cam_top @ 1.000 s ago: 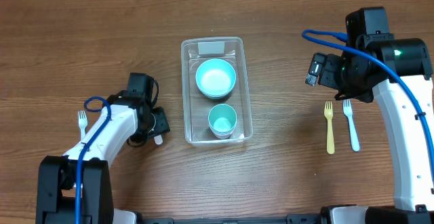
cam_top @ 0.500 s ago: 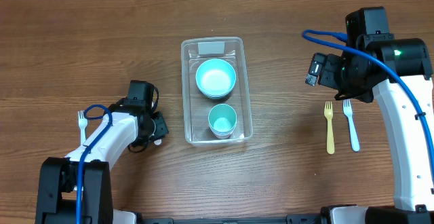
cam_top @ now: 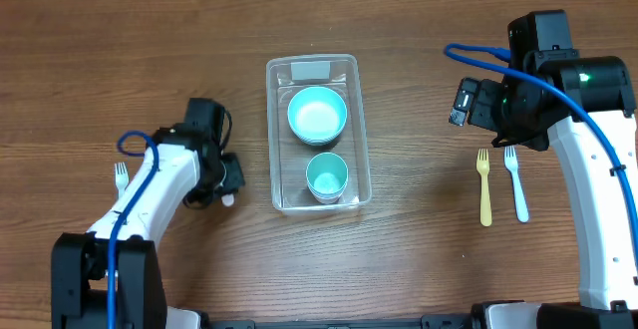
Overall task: Pack container
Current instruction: 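Carry the white spoon into the container beside the cups, release, then move the left gripper to the white fork and grasp it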
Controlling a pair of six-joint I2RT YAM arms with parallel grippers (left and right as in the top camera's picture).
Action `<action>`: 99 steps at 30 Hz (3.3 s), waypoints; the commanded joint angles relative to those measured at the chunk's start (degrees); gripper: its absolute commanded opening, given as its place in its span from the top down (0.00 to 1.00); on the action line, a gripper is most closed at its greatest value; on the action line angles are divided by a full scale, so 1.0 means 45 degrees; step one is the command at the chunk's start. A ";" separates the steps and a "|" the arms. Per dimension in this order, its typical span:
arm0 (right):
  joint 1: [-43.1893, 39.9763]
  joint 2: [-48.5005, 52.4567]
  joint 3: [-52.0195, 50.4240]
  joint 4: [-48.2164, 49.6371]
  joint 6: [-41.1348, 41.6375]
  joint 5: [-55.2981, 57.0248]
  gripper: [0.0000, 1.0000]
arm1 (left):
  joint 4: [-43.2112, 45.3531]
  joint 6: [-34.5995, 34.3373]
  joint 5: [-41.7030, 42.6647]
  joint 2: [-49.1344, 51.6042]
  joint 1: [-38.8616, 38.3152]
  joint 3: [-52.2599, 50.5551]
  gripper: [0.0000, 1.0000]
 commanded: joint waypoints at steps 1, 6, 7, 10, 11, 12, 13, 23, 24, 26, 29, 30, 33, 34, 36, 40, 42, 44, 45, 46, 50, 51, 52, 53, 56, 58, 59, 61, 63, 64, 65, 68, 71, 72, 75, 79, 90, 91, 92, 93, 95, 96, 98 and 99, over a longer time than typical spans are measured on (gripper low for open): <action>-0.0049 -0.0248 0.0291 0.0063 0.0000 0.0073 0.00 | -0.0476 0.0311 -0.0209 0.0044 0.0019 0.1171 0.82; -0.0049 -0.0248 0.0291 0.0068 0.0000 0.0073 0.00 | -0.1073 0.0301 -0.0204 0.0034 -0.0209 0.2458 0.83; -0.0049 -0.0248 0.0291 0.0068 0.0000 0.0073 0.00 | -0.1360 0.0301 -0.0214 0.0034 -0.0427 0.2948 0.83; -0.0049 -0.0248 0.0291 0.0068 0.0000 0.0073 0.00 | -0.2064 0.0189 -0.0214 0.0034 -0.1166 0.4294 0.83; -0.0049 -0.0248 0.0291 0.0068 0.0000 0.0073 0.00 | -0.2244 0.0126 -0.0214 0.0039 -0.1462 0.4687 0.83; -0.0049 -0.0248 0.0291 0.0063 0.0000 0.0073 0.00 | -0.2414 0.0058 -0.0209 0.0034 -0.1841 0.5119 0.83; -0.0049 -0.0248 0.0291 0.0063 0.0000 0.0078 0.00 | -0.2521 -0.0092 -0.0209 0.0039 -0.2127 0.5401 0.83; -0.0049 -0.0248 0.0291 0.0063 0.0000 0.0078 0.00 | -0.2521 -0.0826 -0.0107 0.0044 -0.4133 0.5799 0.81; -0.0049 -0.0248 0.0291 0.0068 0.0000 0.0073 0.00 | -0.2521 -0.0884 -0.0112 0.0044 -0.4260 0.5799 0.81; -0.0049 -0.0248 0.0291 0.0068 0.0000 0.0073 0.00 | -0.2506 -0.1020 -0.0121 0.0049 -0.4473 0.5799 0.79; -0.0049 -0.0248 0.0291 0.0063 0.0000 0.0073 0.00 | -0.2365 -0.1117 -0.0121 0.0049 -0.4556 0.5799 0.77; -0.0049 -0.0248 0.0291 0.0068 0.0000 0.0073 0.00 | -0.2341 -0.1141 -0.0121 0.0049 -0.4556 0.5799 0.76; -0.0049 -0.0248 0.0291 0.0068 0.0000 0.0073 0.00 | -0.2239 -0.1137 -0.0121 0.0049 -0.4469 0.5799 0.50; -0.0049 -0.0248 0.0291 0.0063 0.0000 0.0073 0.00 | -0.2220 -0.1137 -0.0126 0.0049 -0.4396 0.5814 0.50; -0.0049 -0.0248 0.0291 0.0063 0.0000 0.0073 0.00 | -0.2229 -0.1083 -0.0131 0.0039 -0.4124 0.5858 0.50; -0.0049 -0.0248 0.0291 0.0068 0.0000 0.0073 0.00 | -0.2735 -0.0763 -0.0112 -0.0039 -0.2686 0.5984 0.52; -0.0049 -0.0248 0.0291 0.0063 0.0000 0.0073 0.00 | -0.3230 -0.0345 -0.0121 -0.0102 -0.1744 0.5989 0.53; -0.0049 -0.0248 0.0291 0.0063 0.0000 0.0073 0.00 | -0.3604 0.0044 -0.0165 -0.0107 -0.0835 0.5989 0.53; -0.0049 -0.0248 0.0291 0.0068 0.0000 0.0073 0.00 | -0.3725 0.0199 -0.0170 -0.0107 -0.0466 0.5989 0.53; -0.0049 -0.0248 0.0291 0.0063 0.0000 0.0073 0.00 | -0.3915 0.0345 -0.0170 -0.0107 0.0155 0.5989 0.54; -0.0049 -0.0248 0.0291 0.0063 0.0000 0.0073 0.00 | -0.4333 0.0801 -0.0520 -0.0107 0.1919 0.5974 0.53; -0.0049 -0.0248 0.0291 0.0068 0.0000 0.0073 0.00 | -0.4473 0.1005 -0.0724 -0.0107 0.2395 0.5974 0.53; -0.0049 -0.0248 0.0291 0.0063 0.0000 0.0073 0.00 | -0.4639 0.1190 -0.0996 -0.0107 0.2875 0.5965 0.53; -0.0049 -0.0248 0.0291 0.0068 0.0000 0.0073 0.00 | -0.4716 0.1394 -0.1088 -0.0107 0.3356 0.5882 0.52; -0.0049 -0.0248 0.0291 0.0063 0.0000 0.0073 0.00 | -0.4877 0.2001 -0.1064 -0.0102 0.4517 0.5459 0.51; -0.0049 -0.0248 0.0291 0.0063 0.0000 0.0073 0.00 | -0.4770 0.2161 -0.1059 -0.0107 0.5056 0.5003 0.51; -0.0049 -0.0248 0.0291 0.0063 0.0000 0.0073 0.00 | -0.4605 0.2166 -0.1020 -0.0107 0.5333 0.4639 0.50; -0.0049 -0.0248 0.0291 0.0063 0.0000 0.0073 0.00 | -0.4172 0.2278 -0.1185 -0.0102 0.5799 0.3803 0.46; -0.0049 -0.0248 0.0291 0.0068 0.0000 0.0073 0.00 | -0.3551 0.2599 -0.1710 -0.0102 0.6237 0.2798 0.33; -0.0049 -0.0248 0.0291 0.0068 0.0000 0.0073 0.00 | -0.3288 0.2642 -0.2089 -0.0102 0.6426 0.2385 0.31; -0.0049 -0.0248 0.0291 0.0068 0.0000 0.0073 0.00 | -0.2798 0.2652 -0.2506 -0.0102 0.6679 0.1763 0.27; -0.0049 -0.0248 0.0291 0.0063 0.0000 0.0073 0.00 | -0.1472 0.3667 -0.3075 -0.0102 0.7237 0.0622 0.16; -0.0049 -0.0248 0.0291 0.0068 0.0000 0.0073 0.00 | -0.0695 0.4794 -0.3079 -0.0102 0.7762 0.0194 0.13; -0.0049 -0.0248 0.0291 0.0063 0.0000 0.0073 0.00 | -0.0544 0.4784 -0.3147 -0.0102 0.7956 0.0189 0.10; -0.0049 -0.0248 0.0291 0.0068 0.0000 0.0073 0.00 | -0.0194 0.4770 -0.3740 -0.0102 0.8544 0.0189 0.06; -0.0049 -0.0248 0.0291 0.0063 0.0000 0.0073 0.00 | 0.0325 0.3891 -0.4143 -0.0102 0.9403 0.0189 0.05; -0.0049 -0.0248 0.0291 0.0063 0.0000 0.0073 0.00 | 0.2244 0.6028 -0.3313 0.0311 0.9709 0.0175 0.12; -0.0049 -0.0248 0.0291 0.0063 0.0000 0.0073 0.00 | 0.2322 0.6042 -0.3313 0.0593 0.9714 0.0175 0.11; -0.0049 -0.0248 0.0291 0.0063 0.0000 0.0073 0.00 | 0.2375 0.6159 -0.3283 0.0792 0.9714 0.0175 0.11; -0.0049 -0.0248 0.0291 0.0063 0.0000 0.0073 0.00 | 0.2433 0.6217 -0.3196 0.1258 0.9709 0.0175 0.10; -0.0049 -0.0248 0.0291 0.0063 0.0000 0.0073 0.00 | 0.2467 0.6217 -0.2973 0.1719 0.9709 0.0175 0.09; -0.0049 -0.0248 0.0291 0.0063 0.0000 0.0073 0.00 | 0.2487 0.6232 -0.2773 0.1972 0.9709 0.0175 0.09; -0.0049 -0.0248 0.0291 0.0063 0.0000 0.0073 0.00 | 0.2565 0.6266 -0.2424 0.2404 0.9685 0.0175 0.09; -0.0049 -0.0248 0.0291 0.0063 0.0000 0.0073 0.00 | 0.2599 0.6261 -0.2118 0.2584 0.9666 0.0175 0.10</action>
